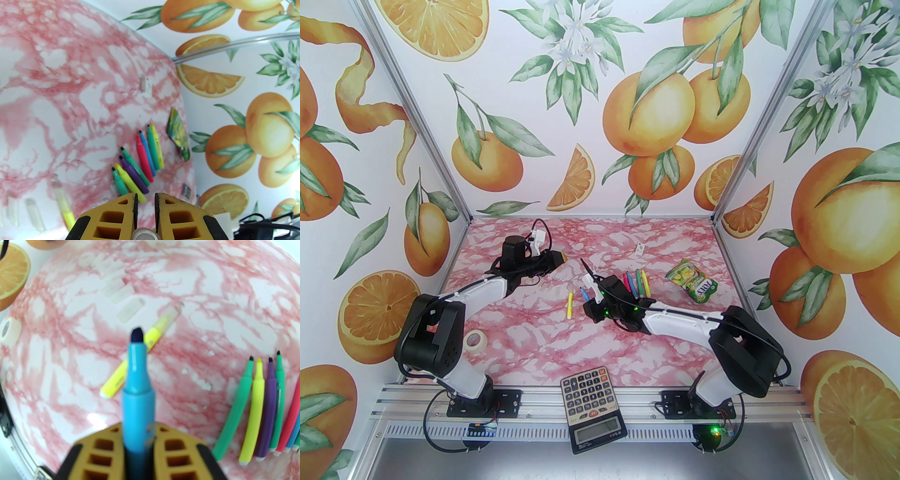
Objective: Open the pen caps
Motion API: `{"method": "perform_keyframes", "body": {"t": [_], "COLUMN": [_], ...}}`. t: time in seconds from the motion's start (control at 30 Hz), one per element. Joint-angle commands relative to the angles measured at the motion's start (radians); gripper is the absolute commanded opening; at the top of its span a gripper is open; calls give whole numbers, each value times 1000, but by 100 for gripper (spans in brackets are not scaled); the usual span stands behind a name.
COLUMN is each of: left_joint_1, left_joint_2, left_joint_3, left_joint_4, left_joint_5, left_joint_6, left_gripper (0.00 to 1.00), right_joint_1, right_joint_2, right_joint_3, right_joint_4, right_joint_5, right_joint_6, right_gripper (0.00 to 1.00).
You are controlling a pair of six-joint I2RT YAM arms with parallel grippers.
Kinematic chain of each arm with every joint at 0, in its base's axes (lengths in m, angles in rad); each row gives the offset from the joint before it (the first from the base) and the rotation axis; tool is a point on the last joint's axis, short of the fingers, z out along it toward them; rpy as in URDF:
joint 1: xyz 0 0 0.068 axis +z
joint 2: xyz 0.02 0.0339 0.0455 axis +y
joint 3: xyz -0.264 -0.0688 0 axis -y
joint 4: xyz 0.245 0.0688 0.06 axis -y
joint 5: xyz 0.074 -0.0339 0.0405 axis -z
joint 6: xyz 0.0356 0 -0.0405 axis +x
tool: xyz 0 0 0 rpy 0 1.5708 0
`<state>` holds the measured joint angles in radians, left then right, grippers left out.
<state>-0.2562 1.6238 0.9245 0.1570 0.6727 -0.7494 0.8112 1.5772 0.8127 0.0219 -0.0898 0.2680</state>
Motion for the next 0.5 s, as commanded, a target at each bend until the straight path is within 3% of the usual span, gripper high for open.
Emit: {"method": "perform_keyframes", "body": {"t": [0.0,0.17,0.47], "left_joint_1": [-20,-104,-160], "left_joint_2": [-21,1,94], "left_joint_3": [76,211,268], "left_joint_4": [-200,-592,-715], "left_joint_5": [-90,-384,-517], "left_joint_6": [151,392,444], "left_gripper": [0,0,0], "right_joint_1": [4,0,1], "right_joint_2": [9,72,180], "right_joint_3": [12,80,189], "right_joint_4": [-12,-54,-143], "right_joint_5": [83,183,273], "right_joint_6": [17,59,101], "right_gripper": [3,5,9]}}
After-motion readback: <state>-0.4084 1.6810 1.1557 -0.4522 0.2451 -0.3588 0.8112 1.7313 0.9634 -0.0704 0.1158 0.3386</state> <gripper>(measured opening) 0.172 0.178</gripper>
